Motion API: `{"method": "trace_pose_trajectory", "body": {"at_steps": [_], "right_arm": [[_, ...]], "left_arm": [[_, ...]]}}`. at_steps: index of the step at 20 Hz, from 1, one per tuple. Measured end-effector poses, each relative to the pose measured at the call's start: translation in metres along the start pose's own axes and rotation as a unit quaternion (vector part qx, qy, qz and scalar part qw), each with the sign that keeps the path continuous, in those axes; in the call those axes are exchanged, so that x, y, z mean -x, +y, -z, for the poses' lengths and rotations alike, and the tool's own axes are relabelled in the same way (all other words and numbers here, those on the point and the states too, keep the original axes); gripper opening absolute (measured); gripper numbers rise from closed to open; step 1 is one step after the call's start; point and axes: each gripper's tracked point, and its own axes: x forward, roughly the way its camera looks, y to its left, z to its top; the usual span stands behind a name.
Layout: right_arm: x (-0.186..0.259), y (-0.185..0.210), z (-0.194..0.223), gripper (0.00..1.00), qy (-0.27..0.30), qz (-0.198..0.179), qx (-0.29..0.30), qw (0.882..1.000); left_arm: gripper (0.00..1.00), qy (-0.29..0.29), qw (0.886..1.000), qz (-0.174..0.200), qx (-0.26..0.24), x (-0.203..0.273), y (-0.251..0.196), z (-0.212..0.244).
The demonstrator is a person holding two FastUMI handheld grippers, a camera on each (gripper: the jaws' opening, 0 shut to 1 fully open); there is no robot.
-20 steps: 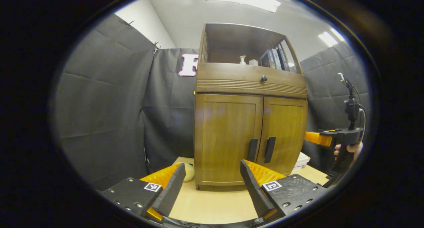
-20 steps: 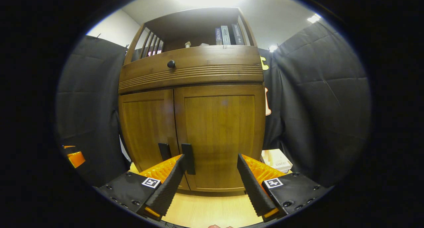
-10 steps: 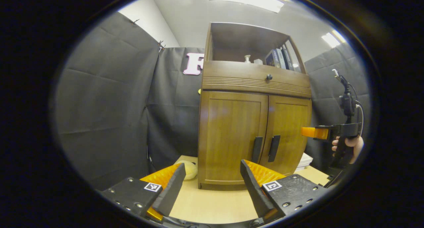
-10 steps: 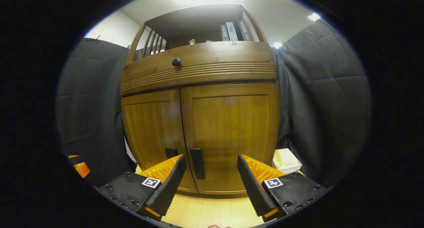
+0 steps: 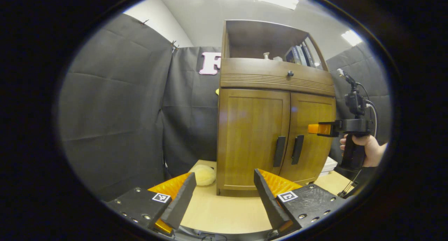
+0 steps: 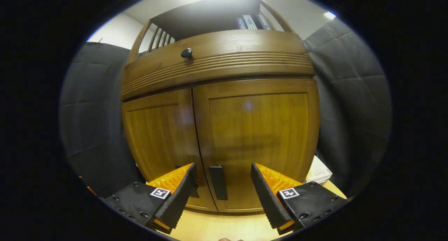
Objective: Open the right door of the double-door shoe cabinet with the right hand, and open the left door with the left hand.
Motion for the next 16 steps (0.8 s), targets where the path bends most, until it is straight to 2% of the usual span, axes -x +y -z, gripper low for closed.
{"method": "trace_pose_trajectory", "body": {"at_steps": [7, 9, 15, 16], "right_arm": [[-0.037, 0.004, 0.022, 0.93, 0.015, 0.007, 0.010, 1.000], [-0.046, 0.005, 0.030, 0.96, 0.022, 0.006, 0.011, 1.000], [-0.067, 0.005, 0.048, 0.95, 0.035, 0.013, 0.028, 0.999], [-0.071, 0.005, 0.050, 0.93, 0.039, 0.010, 0.025, 0.999]], "left_arm": [[0.95, 0.023, 0.999, -0.019, 0.011, -0.004, 0.005, 0.013], [0.95, 0.033, 0.999, -0.024, 0.018, -0.005, 0.006, 0.020], [0.95, 0.054, 0.997, -0.042, 0.029, -0.011, 0.008, 0.038], [0.95, 0.055, 0.997, -0.044, 0.027, -0.012, 0.008, 0.038]]}}
